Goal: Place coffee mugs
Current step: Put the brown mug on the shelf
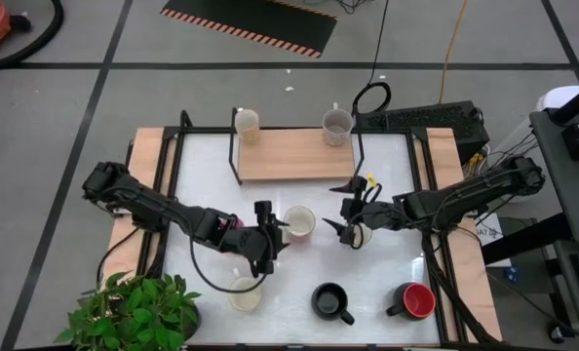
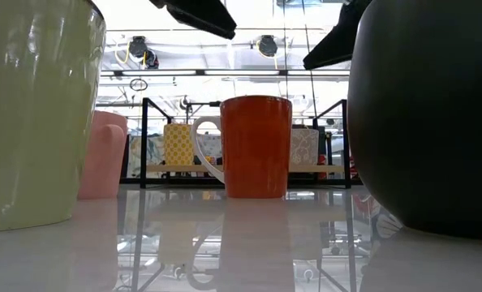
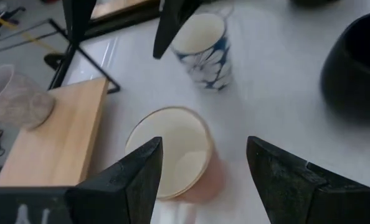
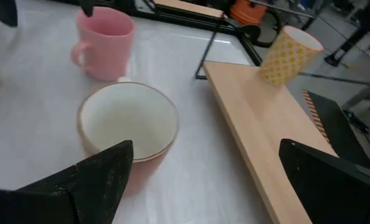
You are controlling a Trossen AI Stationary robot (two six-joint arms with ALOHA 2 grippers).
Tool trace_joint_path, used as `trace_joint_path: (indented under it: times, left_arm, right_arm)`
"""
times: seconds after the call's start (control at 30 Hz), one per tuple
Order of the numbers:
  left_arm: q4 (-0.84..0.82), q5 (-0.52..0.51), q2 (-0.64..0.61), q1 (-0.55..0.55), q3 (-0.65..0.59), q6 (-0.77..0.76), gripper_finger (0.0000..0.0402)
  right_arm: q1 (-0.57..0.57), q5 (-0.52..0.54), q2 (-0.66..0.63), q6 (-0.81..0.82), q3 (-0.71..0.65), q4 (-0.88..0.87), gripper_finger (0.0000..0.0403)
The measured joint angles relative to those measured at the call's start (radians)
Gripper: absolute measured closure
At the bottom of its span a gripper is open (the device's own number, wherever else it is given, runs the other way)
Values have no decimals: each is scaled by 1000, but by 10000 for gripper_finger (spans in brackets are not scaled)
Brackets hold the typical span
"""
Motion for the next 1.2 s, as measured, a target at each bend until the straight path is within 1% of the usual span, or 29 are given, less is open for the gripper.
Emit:
trace_joint_path:
  times: [0.1,0.17,0.3,0.47,0.57,0.63,0.73,0.9,0.97,1.13,1.2]
  left_arm:
    - [70,7,0,-15,-4,12,165]
    - [106,47,5,-15,-4,13,165]
    - [119,142,8,2,-4,13,165]
    - [118,161,8,38,-4,17,165]
    - [124,204,23,62,-3,27,166]
    - [111,217,44,68,-3,36,172]
    - [122,230,92,71,-3,57,195]
    - [122,230,177,70,-3,59,234]
    - [121,211,201,70,-3,59,245]
    - [123,76,232,68,-4,55,262]
    - [134,41,233,62,-4,65,265]
  right_arm:
    - [20,0,-6,-29,0,0,9]
    - [29,-2,-6,-49,0,1,9]
    - [44,-2,-9,-76,0,0,9]
    - [52,0,-9,-81,0,-6,9]
    - [52,0,-9,-81,0,-9,9]
    - [52,1,-9,-79,0,-9,9]
    - [52,1,-9,-75,0,-9,9]
    - [52,1,-9,-45,0,-11,9]
    - [57,1,-9,-36,0,-11,9]
    - [73,1,-9,-36,0,-4,9]
    - [78,1,-9,-37,0,-5,9]
